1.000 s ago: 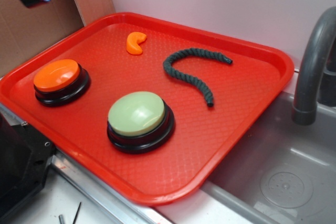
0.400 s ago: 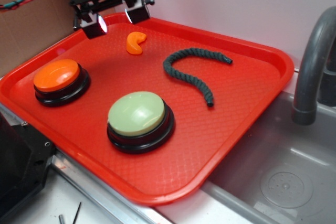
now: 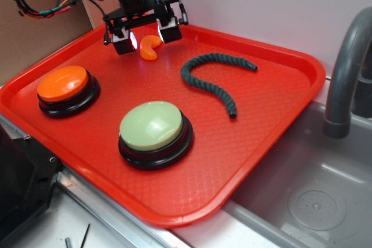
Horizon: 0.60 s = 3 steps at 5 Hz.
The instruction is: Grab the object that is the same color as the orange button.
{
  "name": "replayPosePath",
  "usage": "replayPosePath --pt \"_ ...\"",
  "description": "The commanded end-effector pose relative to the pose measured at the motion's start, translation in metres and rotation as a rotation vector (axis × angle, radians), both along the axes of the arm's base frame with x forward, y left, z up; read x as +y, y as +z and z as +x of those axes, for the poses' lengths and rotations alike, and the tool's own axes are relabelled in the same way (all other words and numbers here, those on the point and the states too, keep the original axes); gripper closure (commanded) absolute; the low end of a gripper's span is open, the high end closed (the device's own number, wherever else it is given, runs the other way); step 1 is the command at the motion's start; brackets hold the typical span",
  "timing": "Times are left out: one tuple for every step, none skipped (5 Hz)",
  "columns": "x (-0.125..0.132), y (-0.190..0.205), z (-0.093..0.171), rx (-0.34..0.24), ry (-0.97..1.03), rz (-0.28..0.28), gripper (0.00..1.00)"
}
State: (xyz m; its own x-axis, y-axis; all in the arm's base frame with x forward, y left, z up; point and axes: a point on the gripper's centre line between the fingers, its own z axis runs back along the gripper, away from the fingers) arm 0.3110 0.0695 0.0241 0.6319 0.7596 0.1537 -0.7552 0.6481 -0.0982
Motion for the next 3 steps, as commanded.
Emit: replayPosePath --pt "-0.0051 0.0040 0.0074 0.011 -0.030 0.080 1.00" --pt "-0.0075 0.0015 0.0063 0.041 -0.025 0.102 1.00" --pt "-0.0100 0.0111 0.0036 0.047 -0.021 0.117 1.00"
